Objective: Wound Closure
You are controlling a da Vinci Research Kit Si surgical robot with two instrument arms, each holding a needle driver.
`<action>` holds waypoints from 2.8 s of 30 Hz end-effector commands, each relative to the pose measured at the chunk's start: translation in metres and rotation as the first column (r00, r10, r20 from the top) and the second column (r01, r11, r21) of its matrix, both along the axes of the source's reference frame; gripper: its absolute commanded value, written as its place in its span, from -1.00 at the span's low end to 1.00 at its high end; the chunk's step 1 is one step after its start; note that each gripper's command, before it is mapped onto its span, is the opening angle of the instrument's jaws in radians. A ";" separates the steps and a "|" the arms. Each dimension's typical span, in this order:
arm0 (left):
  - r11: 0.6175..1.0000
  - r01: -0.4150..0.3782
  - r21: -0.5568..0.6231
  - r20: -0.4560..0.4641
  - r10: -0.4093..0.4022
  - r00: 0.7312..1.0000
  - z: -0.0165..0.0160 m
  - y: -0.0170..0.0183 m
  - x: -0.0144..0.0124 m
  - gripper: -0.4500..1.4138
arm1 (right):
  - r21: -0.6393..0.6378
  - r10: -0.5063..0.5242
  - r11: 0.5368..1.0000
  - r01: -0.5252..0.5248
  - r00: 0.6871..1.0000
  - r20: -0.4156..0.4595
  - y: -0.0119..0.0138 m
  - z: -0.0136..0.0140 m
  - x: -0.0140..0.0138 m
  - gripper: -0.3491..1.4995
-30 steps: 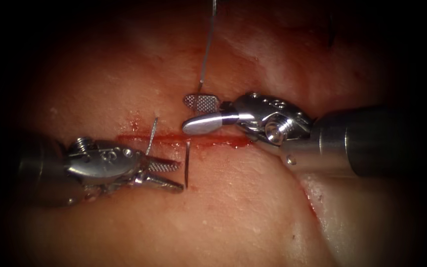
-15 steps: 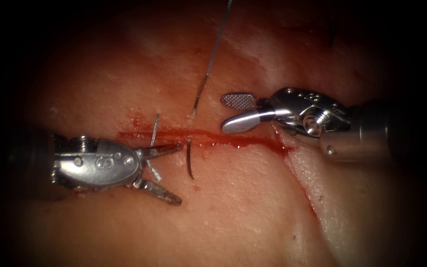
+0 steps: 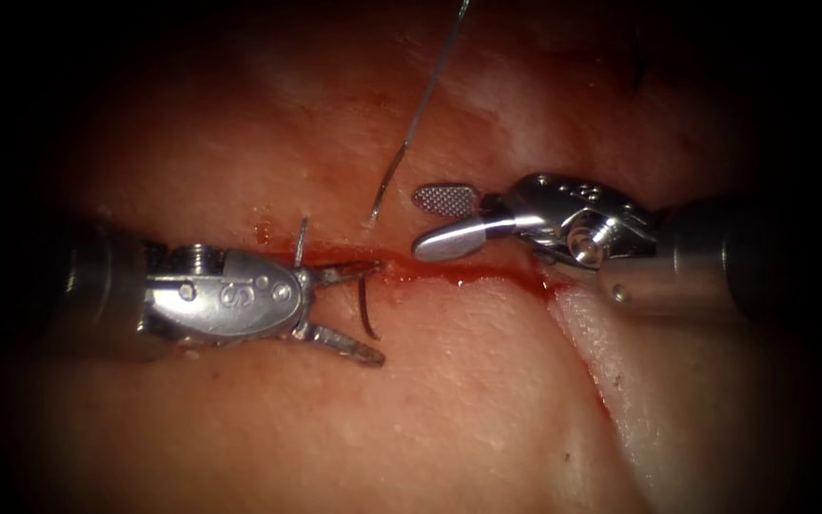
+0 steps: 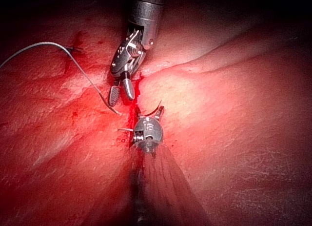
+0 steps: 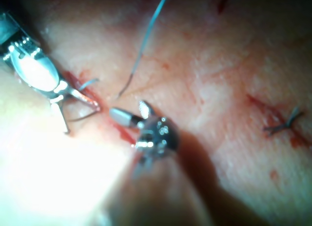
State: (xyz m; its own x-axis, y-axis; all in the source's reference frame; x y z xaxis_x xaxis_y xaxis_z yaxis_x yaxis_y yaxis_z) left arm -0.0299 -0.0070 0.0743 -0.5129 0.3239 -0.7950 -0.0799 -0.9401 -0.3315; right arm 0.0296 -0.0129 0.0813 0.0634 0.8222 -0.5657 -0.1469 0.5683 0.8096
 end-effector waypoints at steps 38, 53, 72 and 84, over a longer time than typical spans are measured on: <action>0.952 0.091 0.292 0.049 -0.109 0.993 -0.0206 -0.0014 -0.0022 -1.00 | 0.022 -0.012 1.000 0.013 1.000 -0.020 -0.0019 -0.0048 -0.0025 0.74; 0.978 0.198 -0.068 0.092 -0.192 0.977 -0.0234 0.0141 0.0011 -1.00 | 0.004 -0.027 1.000 0.027 1.000 -0.004 -0.0040 -0.0115 -0.0026 0.58; 0.978 0.138 -0.158 0.140 -0.116 0.983 -0.0167 0.0020 0.0009 -1.00 | 0.142 0.074 0.986 -0.089 0.991 0.107 -0.0022 -0.0123 -0.0018 0.31; 0.922 0.038 -0.386 0.155 0.024 0.988 -0.0140 -0.0001 -0.0007 -1.00 | 0.421 0.148 0.895 -0.147 0.989 0.031 -0.0011 -0.0126 -0.0003 0.16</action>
State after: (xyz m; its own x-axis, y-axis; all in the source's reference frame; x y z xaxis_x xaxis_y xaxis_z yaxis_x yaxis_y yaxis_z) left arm -0.0301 -0.0070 0.0599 -0.3730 -0.0281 -0.9274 -0.0606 -0.9967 0.0546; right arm 0.0285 -0.0140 0.0682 -0.0785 0.9840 -0.1602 -0.1996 0.1420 0.9695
